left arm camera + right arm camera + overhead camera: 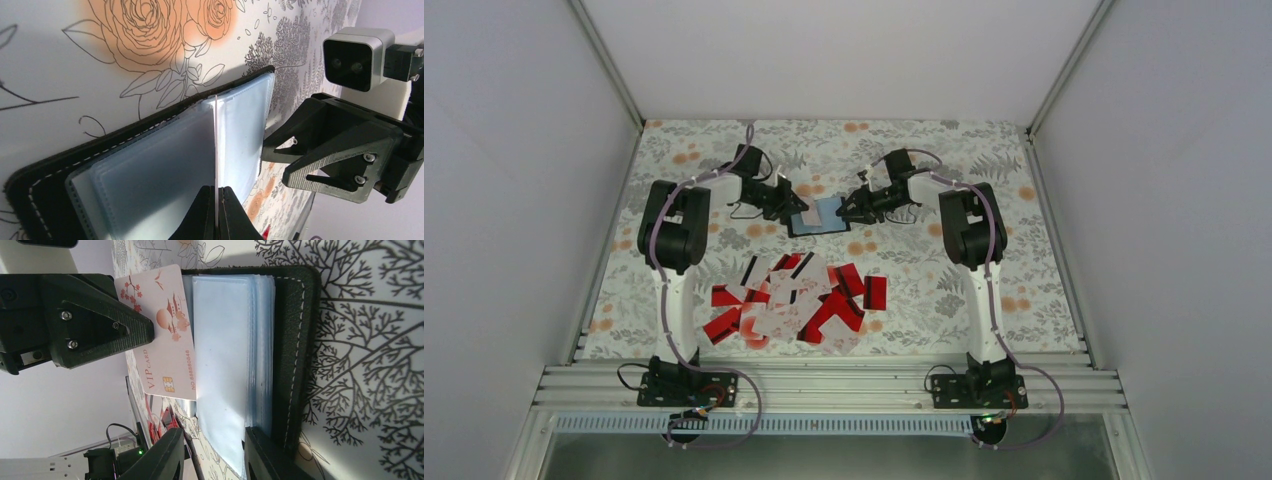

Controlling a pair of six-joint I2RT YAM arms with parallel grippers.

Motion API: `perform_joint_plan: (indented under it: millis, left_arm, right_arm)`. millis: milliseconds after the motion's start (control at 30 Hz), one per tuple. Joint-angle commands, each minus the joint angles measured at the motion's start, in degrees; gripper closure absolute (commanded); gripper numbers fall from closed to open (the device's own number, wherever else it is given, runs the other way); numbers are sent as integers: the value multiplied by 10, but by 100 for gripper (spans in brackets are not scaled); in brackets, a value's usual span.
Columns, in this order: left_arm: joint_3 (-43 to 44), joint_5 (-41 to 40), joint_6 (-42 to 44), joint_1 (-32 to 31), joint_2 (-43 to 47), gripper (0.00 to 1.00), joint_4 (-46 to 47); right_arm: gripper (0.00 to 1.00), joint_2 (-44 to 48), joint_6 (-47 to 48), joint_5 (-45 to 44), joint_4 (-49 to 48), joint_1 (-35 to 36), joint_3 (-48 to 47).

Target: Put the credit cards into the card holder

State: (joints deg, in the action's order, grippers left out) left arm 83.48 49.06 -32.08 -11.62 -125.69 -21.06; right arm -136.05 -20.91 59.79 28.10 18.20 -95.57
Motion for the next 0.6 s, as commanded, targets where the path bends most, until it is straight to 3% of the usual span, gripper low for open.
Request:
perform_joint_plan:
  millis: [0, 367, 567]
  left_arm:
    - [-12, 33, -27, 0, -9, 98, 31]
    - [-5, 57, -37, 2, -26, 98, 34]
    - [16, 46, -2, -6, -37, 98, -4]
  right_arm:
    - [68, -22, 7, -24, 19, -1, 6]
    - [69, -23, 8, -24, 18, -2, 6]
    - [69, -26, 7, -23, 16, -2, 6]
